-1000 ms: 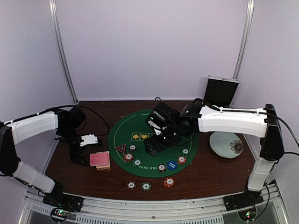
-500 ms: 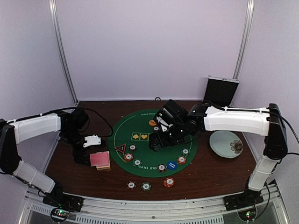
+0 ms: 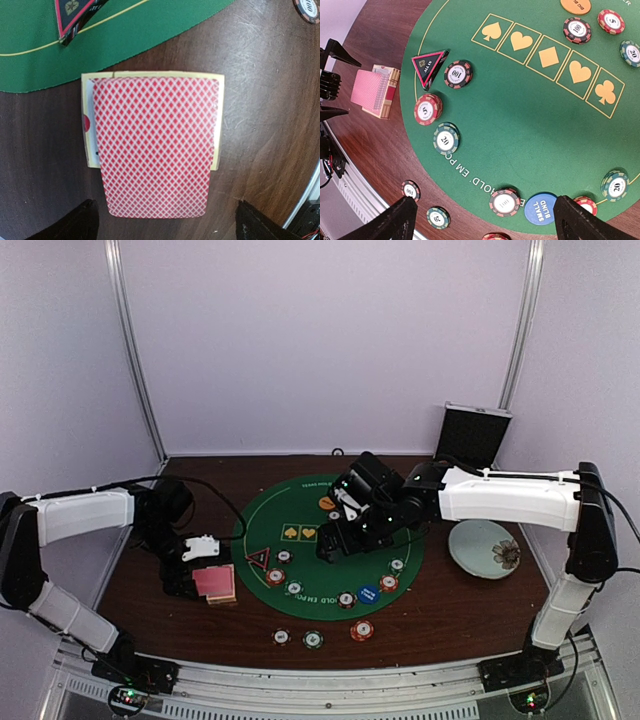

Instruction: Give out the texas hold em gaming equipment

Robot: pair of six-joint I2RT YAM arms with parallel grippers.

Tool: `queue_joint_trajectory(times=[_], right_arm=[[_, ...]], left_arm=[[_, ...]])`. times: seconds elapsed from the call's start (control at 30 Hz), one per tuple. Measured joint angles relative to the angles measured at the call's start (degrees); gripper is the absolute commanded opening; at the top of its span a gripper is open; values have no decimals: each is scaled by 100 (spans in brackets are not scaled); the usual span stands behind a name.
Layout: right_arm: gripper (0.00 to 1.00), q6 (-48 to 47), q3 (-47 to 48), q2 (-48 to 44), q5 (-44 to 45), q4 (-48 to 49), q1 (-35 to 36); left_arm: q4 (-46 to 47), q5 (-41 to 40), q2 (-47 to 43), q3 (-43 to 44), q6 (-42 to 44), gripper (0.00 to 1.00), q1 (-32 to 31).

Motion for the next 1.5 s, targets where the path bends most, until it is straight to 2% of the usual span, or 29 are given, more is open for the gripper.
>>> queue_joint_trajectory(times=[1.5], right_arm=[[99,-2,7,0,-238,-48,0]], left_arm=[[507,-214,468,-101,374,98,-2]])
